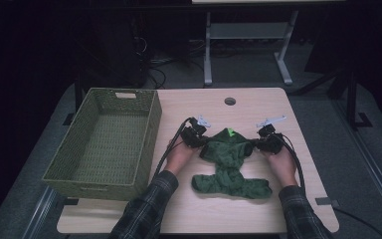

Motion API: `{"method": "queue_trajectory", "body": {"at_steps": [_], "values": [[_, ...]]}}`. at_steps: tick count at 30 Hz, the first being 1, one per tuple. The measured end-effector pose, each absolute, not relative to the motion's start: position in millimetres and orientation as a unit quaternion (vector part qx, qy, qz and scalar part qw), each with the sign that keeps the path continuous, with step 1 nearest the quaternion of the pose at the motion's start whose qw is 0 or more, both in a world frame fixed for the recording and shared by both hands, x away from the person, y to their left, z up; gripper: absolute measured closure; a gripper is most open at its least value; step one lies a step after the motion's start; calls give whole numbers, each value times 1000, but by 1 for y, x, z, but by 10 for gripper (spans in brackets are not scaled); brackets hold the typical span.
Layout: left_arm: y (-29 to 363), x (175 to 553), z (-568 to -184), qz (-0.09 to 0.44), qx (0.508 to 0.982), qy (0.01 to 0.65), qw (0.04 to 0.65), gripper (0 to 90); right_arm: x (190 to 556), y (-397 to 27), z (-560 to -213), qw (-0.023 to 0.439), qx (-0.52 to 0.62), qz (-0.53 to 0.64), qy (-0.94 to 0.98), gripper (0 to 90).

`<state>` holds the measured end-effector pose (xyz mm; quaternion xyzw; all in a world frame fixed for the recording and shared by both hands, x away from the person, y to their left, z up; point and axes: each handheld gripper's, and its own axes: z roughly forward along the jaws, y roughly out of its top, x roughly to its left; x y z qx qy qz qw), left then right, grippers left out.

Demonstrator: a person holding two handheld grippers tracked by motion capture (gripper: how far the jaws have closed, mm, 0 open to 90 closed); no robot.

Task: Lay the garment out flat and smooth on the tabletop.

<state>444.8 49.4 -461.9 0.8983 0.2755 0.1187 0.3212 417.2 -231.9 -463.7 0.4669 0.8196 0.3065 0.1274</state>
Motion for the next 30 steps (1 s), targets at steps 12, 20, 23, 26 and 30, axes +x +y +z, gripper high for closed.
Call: {"method": "queue_trajectory", "body": {"at_steps": [12,20,23,26,30], "values": [[61,441,-441,113,880,294,356,654,410,-236,-447,141,470,322,809,693],[80,422,-416,87,876,297,370,490,392,-245,-425,150,471,344,798,598],[87,412,-411,83,873,295,379,443,385,-244,-418,151,466,349,799,585],[90,399,-409,77,879,286,374,395,378,-243,-412,147,465,355,797,567],[95,380,-408,83,884,273,371,356,369,-241,-406,131,464,370,794,516]]}}
